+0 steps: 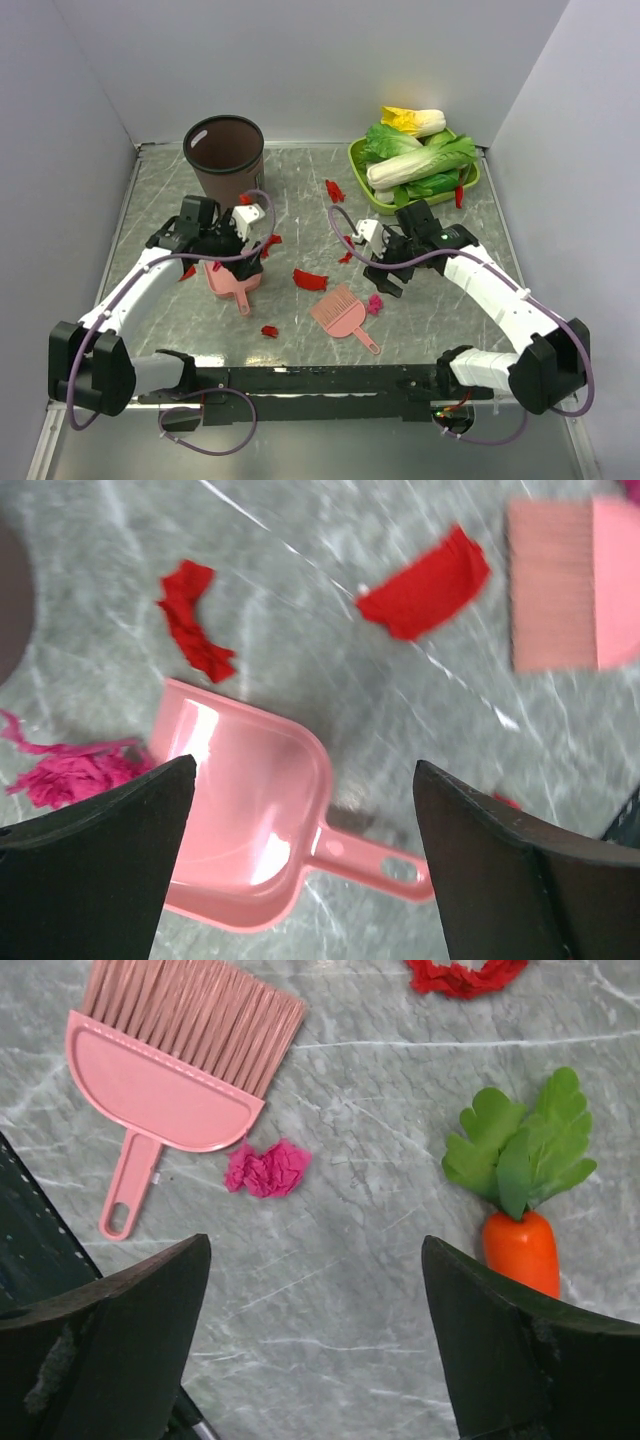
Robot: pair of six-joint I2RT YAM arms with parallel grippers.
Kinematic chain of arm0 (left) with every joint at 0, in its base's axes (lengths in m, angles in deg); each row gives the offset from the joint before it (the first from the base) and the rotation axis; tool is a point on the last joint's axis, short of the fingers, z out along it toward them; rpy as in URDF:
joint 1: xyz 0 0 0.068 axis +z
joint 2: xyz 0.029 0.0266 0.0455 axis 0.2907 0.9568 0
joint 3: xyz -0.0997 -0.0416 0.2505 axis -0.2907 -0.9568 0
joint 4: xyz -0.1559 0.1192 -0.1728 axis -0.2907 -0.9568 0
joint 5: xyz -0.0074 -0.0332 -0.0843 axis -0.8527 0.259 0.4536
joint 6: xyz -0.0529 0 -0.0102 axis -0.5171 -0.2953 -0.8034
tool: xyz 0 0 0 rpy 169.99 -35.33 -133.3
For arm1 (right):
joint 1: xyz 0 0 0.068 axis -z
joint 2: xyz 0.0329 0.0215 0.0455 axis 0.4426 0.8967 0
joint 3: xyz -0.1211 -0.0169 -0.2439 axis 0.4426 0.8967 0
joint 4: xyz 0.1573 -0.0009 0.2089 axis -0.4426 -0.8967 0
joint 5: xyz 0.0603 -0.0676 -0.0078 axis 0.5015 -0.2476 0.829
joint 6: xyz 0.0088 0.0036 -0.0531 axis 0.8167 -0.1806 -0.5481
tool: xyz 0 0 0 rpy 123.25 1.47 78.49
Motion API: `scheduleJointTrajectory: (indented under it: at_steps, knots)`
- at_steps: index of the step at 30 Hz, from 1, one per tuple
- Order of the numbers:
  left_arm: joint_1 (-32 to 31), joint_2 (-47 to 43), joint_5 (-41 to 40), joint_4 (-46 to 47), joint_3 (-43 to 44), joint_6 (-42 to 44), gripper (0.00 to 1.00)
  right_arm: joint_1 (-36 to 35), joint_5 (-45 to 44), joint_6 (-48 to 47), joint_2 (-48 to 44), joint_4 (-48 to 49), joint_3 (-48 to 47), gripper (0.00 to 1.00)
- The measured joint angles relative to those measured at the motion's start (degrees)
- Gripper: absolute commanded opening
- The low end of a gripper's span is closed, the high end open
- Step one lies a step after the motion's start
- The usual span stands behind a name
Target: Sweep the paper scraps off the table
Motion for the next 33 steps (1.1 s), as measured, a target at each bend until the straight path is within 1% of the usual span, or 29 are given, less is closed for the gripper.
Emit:
scheduleJointTrajectory:
  at_steps: [2,5,7,11,15,18,19,21,22,24,26,28,33]
  knots:
    - [-0.6,-0.7,0.2,-1.8,-0.4,2.6,0.93,-0.2,0.1,-1.6,1.3,0.1,0.0,0.84]
    - [-0.9,-2.1,0.6,-4.9,-1.4,6.6,0.92,-0.3,0.9,-4.1,2.9,0.7,0.5,0.84]
    - [-0.9,-2.9,0.8,-7.1,-1.9,9.0,0.92,-0.6,1.8,-6.3,3.3,1.6,1.5,0.82]
    - [-0.9,-4.3,0.8,-9.8,-2.5,11.7,0.92,-1.8,4.0,-10.3,4.8,1.9,1.4,0.74]
    - [-0.9,-6.1,0.5,-12.1,-3.0,13.6,0.92,-3.7,5.9,-13.0,7.8,1.7,0.9,0.71]
    - [-0.9,-8.0,-0.2,-13.2,-4.0,14.7,0.91,-4.8,6.3,-12.9,9.2,2.2,0.9,0.69]
    - [-0.9,-8.5,-0.3,-13.5,-4.2,14.9,0.90,-5.1,6.2,-12.0,9.6,2.5,0.9,0.68]
    - [-0.9,-9.5,-0.7,-14.0,-4.5,15.1,0.88,-5.5,6.1,-9.4,10.8,3.3,0.7,0.62]
    - [-0.9,-9.8,-0.8,-14.3,-4.6,15.1,0.88,-5.6,6.2,-7.6,11.8,3.4,0.2,0.57]
    - [-0.9,-10.0,-1.2,-14.8,-4.6,15.0,0.88,-5.7,6.1,-3.7,14.5,3.4,-1.8,0.53]
    - [-0.9,-10.1,-1.7,-15.2,-4.6,15.1,0.88,-5.7,6.1,0.6,17.5,3.5,-4.2,0.53]
    - [-0.9,-10.3,-2.2,-15.2,-5.1,15.1,0.89,-5.7,6.1,4.8,19.8,3.7,-5.8,0.56]
    - [-0.9,-12.0,-3.8,-15.1,-7.0,15.0,0.90,-5.7,6.2,12.9,22.2,4.4,-6.9,0.58]
